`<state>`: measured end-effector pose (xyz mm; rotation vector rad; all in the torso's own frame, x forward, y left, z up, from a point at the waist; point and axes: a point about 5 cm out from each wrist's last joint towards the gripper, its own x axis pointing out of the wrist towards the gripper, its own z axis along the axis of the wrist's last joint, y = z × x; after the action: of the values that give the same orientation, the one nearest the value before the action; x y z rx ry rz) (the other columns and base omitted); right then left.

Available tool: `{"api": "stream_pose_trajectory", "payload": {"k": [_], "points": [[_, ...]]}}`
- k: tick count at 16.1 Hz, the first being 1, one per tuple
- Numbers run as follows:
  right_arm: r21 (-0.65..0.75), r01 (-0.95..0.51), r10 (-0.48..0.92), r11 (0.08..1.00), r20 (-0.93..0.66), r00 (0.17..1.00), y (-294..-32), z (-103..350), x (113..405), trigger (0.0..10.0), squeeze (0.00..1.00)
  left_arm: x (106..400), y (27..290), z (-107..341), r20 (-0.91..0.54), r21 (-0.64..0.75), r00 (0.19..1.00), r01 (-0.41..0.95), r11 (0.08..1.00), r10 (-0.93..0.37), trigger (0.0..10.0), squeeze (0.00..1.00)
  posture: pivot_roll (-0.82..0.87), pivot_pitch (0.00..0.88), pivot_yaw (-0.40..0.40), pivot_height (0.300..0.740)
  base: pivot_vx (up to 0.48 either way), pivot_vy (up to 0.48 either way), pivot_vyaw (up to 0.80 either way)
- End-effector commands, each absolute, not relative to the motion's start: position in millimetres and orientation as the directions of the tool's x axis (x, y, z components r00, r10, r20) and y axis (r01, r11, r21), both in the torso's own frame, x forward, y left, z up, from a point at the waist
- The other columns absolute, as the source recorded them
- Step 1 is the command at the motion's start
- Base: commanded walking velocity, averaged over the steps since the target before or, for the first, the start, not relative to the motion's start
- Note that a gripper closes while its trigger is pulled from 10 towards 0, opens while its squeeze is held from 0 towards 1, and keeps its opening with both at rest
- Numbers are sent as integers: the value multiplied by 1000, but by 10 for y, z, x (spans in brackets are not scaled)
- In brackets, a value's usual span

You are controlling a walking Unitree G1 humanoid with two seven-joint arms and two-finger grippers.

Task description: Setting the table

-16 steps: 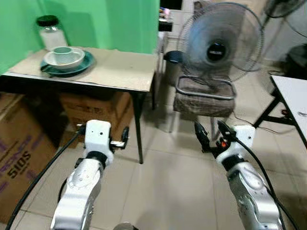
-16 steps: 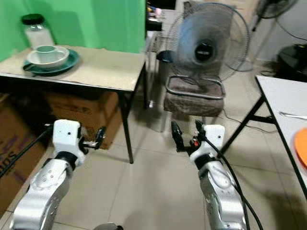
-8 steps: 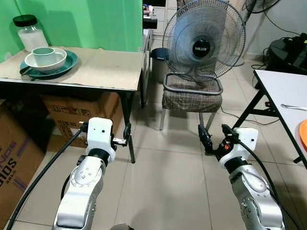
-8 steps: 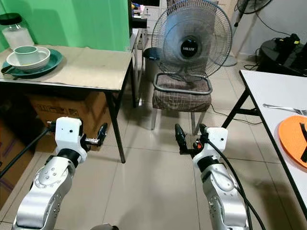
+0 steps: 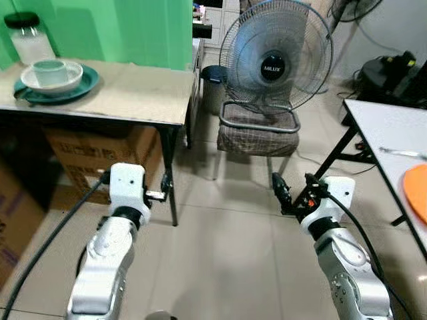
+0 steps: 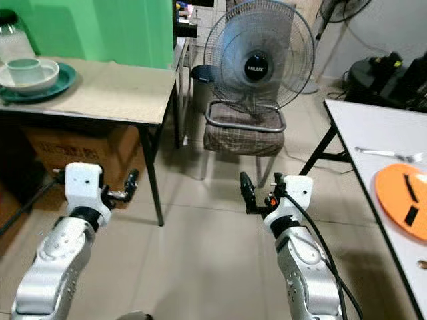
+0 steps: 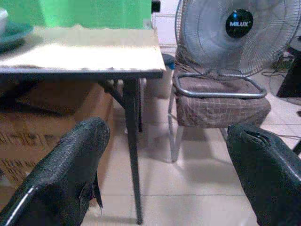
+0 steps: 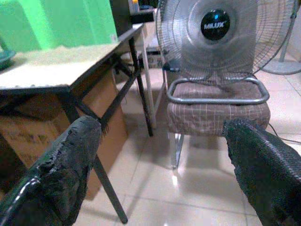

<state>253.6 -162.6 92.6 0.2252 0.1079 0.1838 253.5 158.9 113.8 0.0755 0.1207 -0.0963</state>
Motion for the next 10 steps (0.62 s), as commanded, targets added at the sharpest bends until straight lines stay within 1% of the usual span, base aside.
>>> {"api": "stream_pose_trajectory", "payload": {"k": [1,4,6,7,8,10], "points": [[220,-171,193,960,-80,978,-1671,979,2516,10000,0,2535,1486,1167,-112,66,986,129,989,-121,10000,0,-2,0,-86,740,0,0,0],[190,-185,203,964,-81,976,-1676,982,2528,10000,0,2548,1445,1115,-127,56,983,143,988,-135,10000,0,-9,0,-69,740,0,0,0],[206,-179,198,962,-75,977,-1695,970,2508,10000,0,2453,1572,1082,-152,71,984,103,992,-91,10000,0,24,0,-79,740,0,0,0],[224,-190,212,956,-77,974,-1687,937,2559,10000,0,2394,1698,1066,-158,89,987,33,995,-19,10000,0,68,0,-95,740,0,0,0],[223,-232,256,947,-84,963,-1618,912,2619,10000,0,2365,1770,1074,-156,91,987,-9,996,23,10000,0,78,0,-106,740,0,0,0],[231,-267,291,935,-76,954,-1564,928,2687,10000,0,2388,1758,1125,-139,104,990,-4,995,18,10000,0,103,0,-119,740,0,0,0]]}}
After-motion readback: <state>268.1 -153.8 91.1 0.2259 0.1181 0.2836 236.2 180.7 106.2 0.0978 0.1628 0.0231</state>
